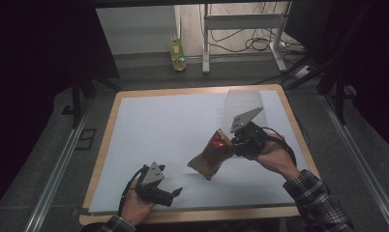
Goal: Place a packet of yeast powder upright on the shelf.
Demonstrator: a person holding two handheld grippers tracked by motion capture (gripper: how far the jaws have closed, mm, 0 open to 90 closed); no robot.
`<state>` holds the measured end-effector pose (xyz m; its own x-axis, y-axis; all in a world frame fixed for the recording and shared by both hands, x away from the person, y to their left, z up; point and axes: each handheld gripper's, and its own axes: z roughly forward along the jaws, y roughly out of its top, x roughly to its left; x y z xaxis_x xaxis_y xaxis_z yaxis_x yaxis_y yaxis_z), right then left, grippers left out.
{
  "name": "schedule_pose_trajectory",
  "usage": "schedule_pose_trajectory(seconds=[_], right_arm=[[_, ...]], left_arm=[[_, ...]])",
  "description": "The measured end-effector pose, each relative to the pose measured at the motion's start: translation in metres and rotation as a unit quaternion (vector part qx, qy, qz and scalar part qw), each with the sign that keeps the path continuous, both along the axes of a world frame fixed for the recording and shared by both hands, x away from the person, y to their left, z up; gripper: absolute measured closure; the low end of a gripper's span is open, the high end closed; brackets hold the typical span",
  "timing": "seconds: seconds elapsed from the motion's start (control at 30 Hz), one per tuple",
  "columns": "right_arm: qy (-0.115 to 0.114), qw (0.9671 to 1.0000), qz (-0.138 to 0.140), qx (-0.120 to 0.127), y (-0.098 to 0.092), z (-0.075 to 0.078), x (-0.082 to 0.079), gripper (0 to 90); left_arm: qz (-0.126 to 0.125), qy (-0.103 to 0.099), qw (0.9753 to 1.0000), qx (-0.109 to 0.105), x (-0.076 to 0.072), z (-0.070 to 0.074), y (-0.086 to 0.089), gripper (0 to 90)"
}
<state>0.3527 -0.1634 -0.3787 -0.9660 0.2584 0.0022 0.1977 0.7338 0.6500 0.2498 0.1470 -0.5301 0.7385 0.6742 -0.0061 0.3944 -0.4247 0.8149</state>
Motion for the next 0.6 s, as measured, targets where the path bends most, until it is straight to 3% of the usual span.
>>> schedule_pose_trajectory(seconds=[0.23, 0.6], right_arm=[[-0.005, 0.9999, 0.009, -0.006, -0.006, 0.008, 0.004, 80.1], [-0.013, 0.9997, 0.013, -0.013, -0.013, 0.024, 0.012, 80.2]], left_arm=[[0.007, -0.007, 0.9998, -0.014, 0.0, 0.001, 0.003, 0.0], [0.007, -0.006, 0.9999, -0.014, 0.0, 0.001, 0.003, 0.0]])
